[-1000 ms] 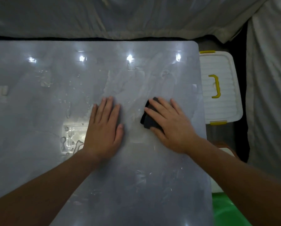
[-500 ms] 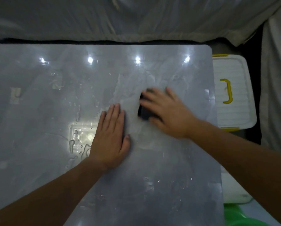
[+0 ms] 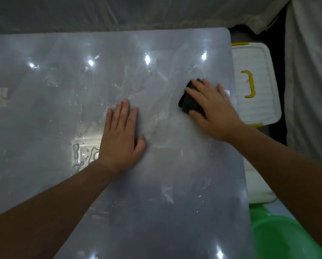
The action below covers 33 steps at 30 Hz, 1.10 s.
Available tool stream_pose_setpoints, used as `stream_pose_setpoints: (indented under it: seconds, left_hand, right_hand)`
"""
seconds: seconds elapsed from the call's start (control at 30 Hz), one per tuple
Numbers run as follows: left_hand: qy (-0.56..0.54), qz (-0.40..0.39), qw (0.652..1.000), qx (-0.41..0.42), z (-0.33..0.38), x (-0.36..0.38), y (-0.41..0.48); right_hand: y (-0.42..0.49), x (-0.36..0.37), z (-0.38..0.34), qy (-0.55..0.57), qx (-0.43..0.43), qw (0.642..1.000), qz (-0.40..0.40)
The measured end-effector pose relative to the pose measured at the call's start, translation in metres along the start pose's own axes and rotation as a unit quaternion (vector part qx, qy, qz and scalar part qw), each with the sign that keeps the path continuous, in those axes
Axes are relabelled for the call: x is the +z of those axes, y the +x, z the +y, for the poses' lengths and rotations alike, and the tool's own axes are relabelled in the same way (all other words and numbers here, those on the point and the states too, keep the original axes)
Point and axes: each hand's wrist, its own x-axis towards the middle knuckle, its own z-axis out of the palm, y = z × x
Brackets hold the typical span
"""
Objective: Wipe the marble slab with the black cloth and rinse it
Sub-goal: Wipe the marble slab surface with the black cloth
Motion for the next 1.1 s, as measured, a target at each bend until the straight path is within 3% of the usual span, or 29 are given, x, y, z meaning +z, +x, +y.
stream_pose_setpoints:
  seconds: [0.17, 0.3, 0.37, 0.53, 0.77, 0.97, 1.1]
  left_hand:
    - [-0.045, 0.028, 0.997, 0.063, 0.025, 0.002, -0.028]
    - [-0.068, 0.002, 0.994, 0.087, 0.035, 0.015, -0.058]
    - [-0.061, 0.000, 0.994, 0.093, 0.033, 0.020, -0.063]
    - [-0.035, 0.013, 0.994, 0.102, 0.030, 0.027, -0.065]
    - [-0.009, 0.015, 0.995, 0.097, 0.032, 0.029, -0.068]
    - [-0.012, 0.047, 0.996, 0.081, 0.039, 0.029, -0.075]
    - [-0.024, 0.077, 0.996, 0.048, 0.059, 0.028, -0.102]
  right_hand:
    - [-0.058, 0.019, -0.034, 0.030, 0.059, 0.997, 0.029]
    - [-0.142, 0.034, -0.057, -0.005, -0.007, 1.000, -0.007]
    - [-0.136, 0.030, -0.048, -0.011, -0.021, 1.000, -0.015]
    - [-0.064, 0.033, -0.045, 0.025, 0.135, 0.988, 0.074]
    - [-0.153, 0.043, -0.068, 0.000, -0.063, 0.997, -0.034]
    - [-0.092, 0.032, -0.043, 0.054, 0.029, 0.998, 0.018]
    - [-0.149, 0.032, -0.039, 0.046, -0.048, 0.997, -0.033]
